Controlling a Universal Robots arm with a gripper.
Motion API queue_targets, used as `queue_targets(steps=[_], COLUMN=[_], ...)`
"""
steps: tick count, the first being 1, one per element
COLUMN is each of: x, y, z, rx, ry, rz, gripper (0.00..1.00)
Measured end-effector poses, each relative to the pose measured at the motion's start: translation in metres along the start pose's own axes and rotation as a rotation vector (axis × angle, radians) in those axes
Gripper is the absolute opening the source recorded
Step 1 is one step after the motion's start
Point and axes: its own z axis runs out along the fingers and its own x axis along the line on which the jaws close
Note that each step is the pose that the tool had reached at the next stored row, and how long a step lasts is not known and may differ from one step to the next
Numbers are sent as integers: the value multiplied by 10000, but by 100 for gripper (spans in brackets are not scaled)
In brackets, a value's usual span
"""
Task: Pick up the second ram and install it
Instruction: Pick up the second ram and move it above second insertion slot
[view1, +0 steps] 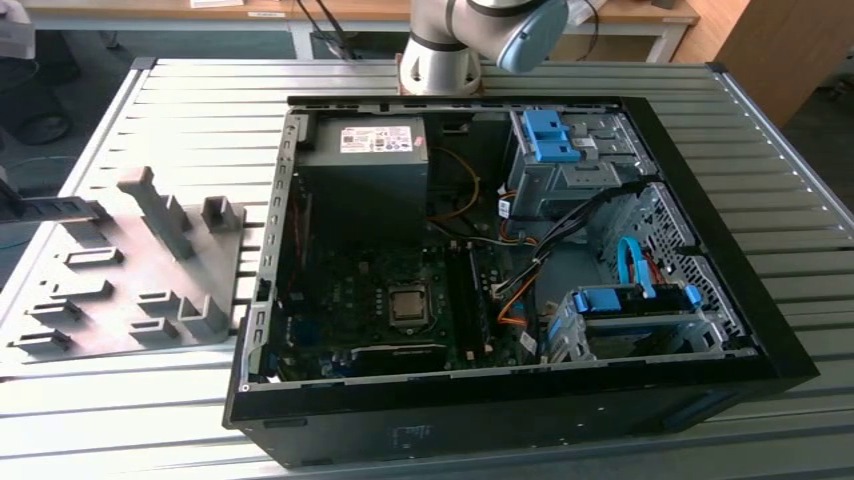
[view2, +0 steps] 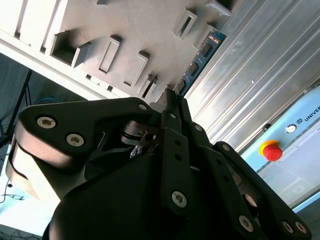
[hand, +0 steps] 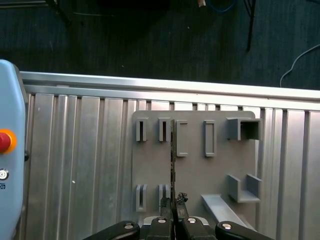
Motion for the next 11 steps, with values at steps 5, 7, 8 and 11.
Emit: queue_targets(steps=[5, 7, 8, 11], x=[-2, -2, -2, -4], y=[0, 0, 0, 0], z=[-69, -92, -104, -154], rx=[0, 0, 0, 0], ry=[0, 0, 0, 0], rz=[0, 0, 0, 0], gripper=[14, 14, 14, 14])
